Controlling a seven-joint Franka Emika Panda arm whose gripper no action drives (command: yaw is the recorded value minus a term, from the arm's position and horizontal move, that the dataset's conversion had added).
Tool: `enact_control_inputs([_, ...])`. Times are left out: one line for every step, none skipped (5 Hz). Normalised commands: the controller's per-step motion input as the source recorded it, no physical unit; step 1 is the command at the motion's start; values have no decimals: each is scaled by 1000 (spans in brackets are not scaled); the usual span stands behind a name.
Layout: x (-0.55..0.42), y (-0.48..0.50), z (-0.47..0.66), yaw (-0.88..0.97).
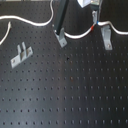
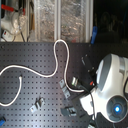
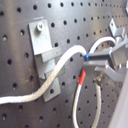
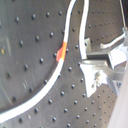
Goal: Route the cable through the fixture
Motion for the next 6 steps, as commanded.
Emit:
enact_control_inputs([305,-310,286,131])
enact_control_inputs([332,-384,192,0])
enact_control_inputs([73,-173,86,-11])
enact_control_inputs([-41,-32,54,-114])
enact_control_inputs([-203,-93,210,-303])
enact_control_inputs([-173,-145,132,-451])
